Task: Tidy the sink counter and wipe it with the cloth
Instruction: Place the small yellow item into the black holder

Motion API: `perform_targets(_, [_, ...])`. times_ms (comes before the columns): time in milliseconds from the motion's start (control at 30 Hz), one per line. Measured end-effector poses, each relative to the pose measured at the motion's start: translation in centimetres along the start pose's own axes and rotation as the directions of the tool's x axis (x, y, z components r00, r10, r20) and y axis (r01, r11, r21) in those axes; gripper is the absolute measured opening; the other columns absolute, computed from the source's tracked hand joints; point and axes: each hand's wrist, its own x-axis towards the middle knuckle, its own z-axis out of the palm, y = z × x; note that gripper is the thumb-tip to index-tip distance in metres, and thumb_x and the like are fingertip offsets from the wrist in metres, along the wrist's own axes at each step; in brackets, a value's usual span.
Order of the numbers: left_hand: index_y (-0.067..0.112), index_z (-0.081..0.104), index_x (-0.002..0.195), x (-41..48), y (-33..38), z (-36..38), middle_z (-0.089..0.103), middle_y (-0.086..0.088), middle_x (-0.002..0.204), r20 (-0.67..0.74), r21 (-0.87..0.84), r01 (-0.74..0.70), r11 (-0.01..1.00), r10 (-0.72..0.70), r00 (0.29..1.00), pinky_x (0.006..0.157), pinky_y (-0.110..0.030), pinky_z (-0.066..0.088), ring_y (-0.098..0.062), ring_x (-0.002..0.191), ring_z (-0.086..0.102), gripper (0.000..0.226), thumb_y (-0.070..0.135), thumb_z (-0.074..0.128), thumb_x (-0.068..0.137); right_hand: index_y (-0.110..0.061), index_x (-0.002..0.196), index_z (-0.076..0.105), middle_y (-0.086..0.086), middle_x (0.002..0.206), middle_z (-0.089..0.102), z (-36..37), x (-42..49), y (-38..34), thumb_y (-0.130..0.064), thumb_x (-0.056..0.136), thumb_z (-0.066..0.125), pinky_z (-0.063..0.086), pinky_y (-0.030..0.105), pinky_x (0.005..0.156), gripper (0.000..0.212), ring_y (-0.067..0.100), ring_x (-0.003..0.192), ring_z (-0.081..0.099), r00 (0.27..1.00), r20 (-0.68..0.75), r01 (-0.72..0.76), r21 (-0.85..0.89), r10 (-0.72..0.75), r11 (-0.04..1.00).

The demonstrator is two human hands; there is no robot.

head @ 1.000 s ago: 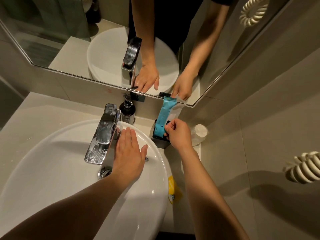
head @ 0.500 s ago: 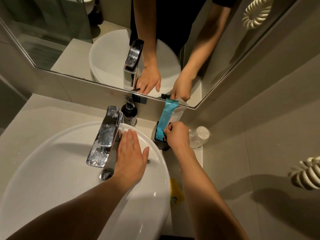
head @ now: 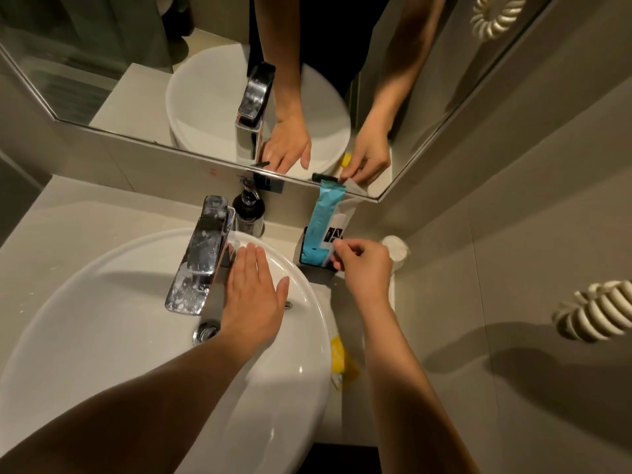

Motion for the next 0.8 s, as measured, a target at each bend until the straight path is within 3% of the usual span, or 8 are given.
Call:
perform_targets(100, [0.003,0.001,0.159,-0.1,0.1,0.0,0.003,-0.017,0.169,0.006,0.005,-0.002,1.0,0.002,1.0,0.127,-0.046,0.006,-0.031,0.157,-0.001,0.075,0.052,0.019,0.105,-0.016,0.073,0.072,0.004,0.066,0.073,-2.4,-1.9,1.6,-0.022,0.092,0.074,0.057,0.026,0.056,0.021,0.021,0.065,0.074,0.998,-0.016,-0.067,0.036,0.068,0.997])
perform_targets(200, [0.002,0.002,0.159,-0.2,0.3,0.0,0.003,-0.018,0.169,0.006,0.008,0.008,1.0,-0.008,1.0,0.127,-0.047,0.006,-0.031,0.157,-0.001,0.075,0.052,0.02,0.105,-0.004,0.08,0.071,0.005,0.065,0.07,-4.2,-4.5,4.2,-0.019,0.092,0.073,0.05,0.021,0.046,0.02,0.011,0.051,0.064,0.978,0.014,-0.207,0.011,0.207,0.978])
perform_targets(267, [0.002,0.002,0.159,-0.2,0.3,0.1,0.004,-0.018,0.169,0.004,0.013,0.012,1.0,-0.012,1.0,0.127,-0.047,0.007,-0.031,0.157,0.0,0.075,0.051,0.021,0.105,-0.003,0.081,0.071,0.003,0.066,0.07,-4.6,-6.0,6.6,-0.021,0.091,0.073,0.049,0.023,0.049,0.021,0.009,0.05,0.061,0.96,0.042,-0.271,-0.09,0.275,0.958])
perform_targets(333, [0.002,0.003,0.159,-0.2,0.3,0.1,0.005,-0.018,0.169,-0.006,0.014,0.012,1.0,-0.012,1.0,0.127,-0.048,0.008,-0.032,0.157,0.001,0.075,0.05,0.023,0.105,-0.007,0.081,0.07,0.003,0.072,0.07,-4.3,-7.1,8.7,-0.023,0.089,0.075,0.05,0.026,0.056,0.019,0.015,0.063,0.065,0.943,0.065,-0.309,-0.196,0.326,0.931])
perform_targets(500, [0.003,0.005,0.16,-0.1,0.4,0.1,0.007,-0.017,0.169,-0.012,0.021,0.02,1.0,-0.019,1.0,0.127,-0.047,0.008,-0.032,0.157,0.002,0.075,0.051,0.025,0.105,-0.012,0.083,0.067,0.007,0.087,0.07,-1.8,-8.7,11.9,-0.02,0.086,0.075,0.058,0.034,0.074,0.012,0.024,0.081,0.067,0.927,0.135,-0.319,-0.208,0.351,0.924])
perform_targets(633, [0.004,0.006,0.159,0.1,0.2,0.3,0.01,-0.018,0.169,-0.015,0.027,0.016,1.0,-0.015,1.0,0.127,-0.048,0.011,-0.034,0.156,0.006,0.076,0.051,0.028,0.105,-0.015,0.1,0.066,0.005,0.1,0.067,-0.3,-9.1,12.5,-0.016,0.088,0.074,0.059,0.035,0.087,0.014,0.024,0.092,0.066,0.938,0.143,-0.28,-0.229,0.317,0.932])
perform_targets(700, [0.004,0.007,0.159,0.2,0.2,0.3,0.011,-0.018,0.168,-0.014,0.03,0.016,0.999,-0.016,1.0,0.127,-0.048,0.011,-0.034,0.156,0.007,0.076,0.051,0.03,0.104,-0.015,0.103,0.065,0.005,0.103,0.067,0.0,-9.3,12.7,-0.015,0.089,0.073,0.059,0.035,0.088,0.016,0.025,0.093,0.065,0.936,0.138,-0.289,-0.224,0.323,0.931])
perform_targets(800, [0.004,0.009,0.159,0.1,0.2,0.2,0.012,-0.018,0.168,-0.017,0.031,0.013,0.999,-0.013,1.0,0.127,-0.048,0.012,-0.034,0.156,0.008,0.076,0.05,0.031,0.104,-0.014,0.101,0.066,0.004,0.099,0.067,-0.3,-9.3,12.8,-0.016,0.094,0.067,0.056,0.025,0.078,0.007,0.021,0.089,0.065,0.932,0.119,-0.316,-0.195,0.342,0.928])
